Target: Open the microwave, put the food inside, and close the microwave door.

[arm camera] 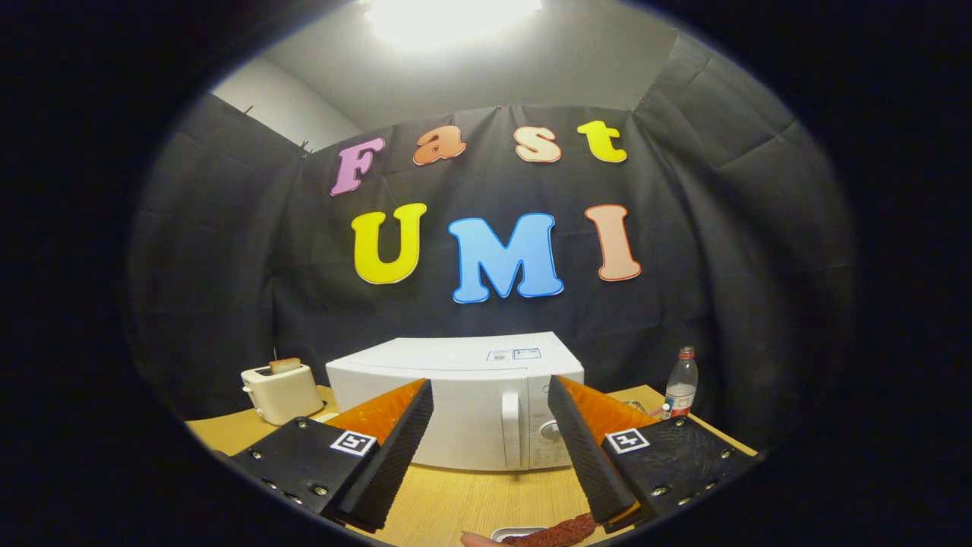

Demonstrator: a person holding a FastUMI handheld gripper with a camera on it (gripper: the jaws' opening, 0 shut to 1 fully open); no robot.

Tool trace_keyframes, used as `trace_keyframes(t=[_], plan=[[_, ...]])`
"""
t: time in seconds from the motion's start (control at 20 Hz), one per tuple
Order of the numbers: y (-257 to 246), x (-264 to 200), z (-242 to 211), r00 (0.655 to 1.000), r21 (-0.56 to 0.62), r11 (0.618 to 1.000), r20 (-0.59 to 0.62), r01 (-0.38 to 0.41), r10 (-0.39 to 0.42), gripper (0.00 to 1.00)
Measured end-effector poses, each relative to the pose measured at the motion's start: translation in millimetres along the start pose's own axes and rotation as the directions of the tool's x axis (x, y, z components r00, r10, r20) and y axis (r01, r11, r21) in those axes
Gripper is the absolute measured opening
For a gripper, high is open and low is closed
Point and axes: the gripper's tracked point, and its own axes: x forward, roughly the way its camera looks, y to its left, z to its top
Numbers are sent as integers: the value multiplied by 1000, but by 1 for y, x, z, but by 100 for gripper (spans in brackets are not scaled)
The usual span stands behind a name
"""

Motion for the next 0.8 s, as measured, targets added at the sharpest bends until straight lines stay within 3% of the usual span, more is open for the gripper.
trace_keyframes(t=[0.7, 0.8], plan=[[-12, 107, -91, 991, -17, 998, -115, 64, -66, 94], [-14, 116, -110, 985, -13, 997, -156, 70, -71, 79]])
